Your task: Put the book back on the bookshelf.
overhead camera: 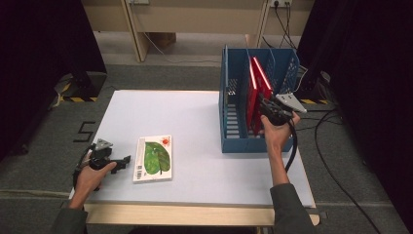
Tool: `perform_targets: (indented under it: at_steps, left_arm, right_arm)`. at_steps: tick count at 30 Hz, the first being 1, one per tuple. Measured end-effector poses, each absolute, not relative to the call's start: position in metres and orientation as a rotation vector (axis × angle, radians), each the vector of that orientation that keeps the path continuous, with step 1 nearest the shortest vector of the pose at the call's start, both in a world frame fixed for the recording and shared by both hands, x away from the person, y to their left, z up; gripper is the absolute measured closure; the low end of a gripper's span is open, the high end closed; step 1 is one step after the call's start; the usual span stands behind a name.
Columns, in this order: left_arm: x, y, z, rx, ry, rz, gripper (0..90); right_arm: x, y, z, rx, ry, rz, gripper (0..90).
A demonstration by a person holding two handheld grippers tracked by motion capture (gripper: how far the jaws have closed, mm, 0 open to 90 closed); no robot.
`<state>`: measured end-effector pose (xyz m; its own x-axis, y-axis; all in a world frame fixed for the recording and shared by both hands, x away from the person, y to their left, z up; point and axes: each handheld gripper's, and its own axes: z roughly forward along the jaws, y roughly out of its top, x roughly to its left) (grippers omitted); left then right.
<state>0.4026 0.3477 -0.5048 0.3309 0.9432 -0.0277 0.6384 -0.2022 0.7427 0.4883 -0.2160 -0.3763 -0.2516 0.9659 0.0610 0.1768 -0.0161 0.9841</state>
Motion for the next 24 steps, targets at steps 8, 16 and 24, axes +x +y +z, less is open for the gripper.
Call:
perform_targets:
  at_steps: [8,16,24]
  left_arm:
    - [0.402,0.348,-0.504,1.936,1.390,0.582,11.8]
    - [0.403,0.348,-0.504,1.937,1.391,0.582,11.8]
    - [0.403,0.348,-0.504,1.938,1.390,0.581,11.8]
  right_arm:
    - [0.462,-0.226,-0.383,1.195,1.572,1.285,68.8]
    - [0.471,-0.224,-0.391,1.190,1.631,1.279,78.2]
    - [0.477,-0.210,-0.389,1.158,1.659,1.296,78.1]
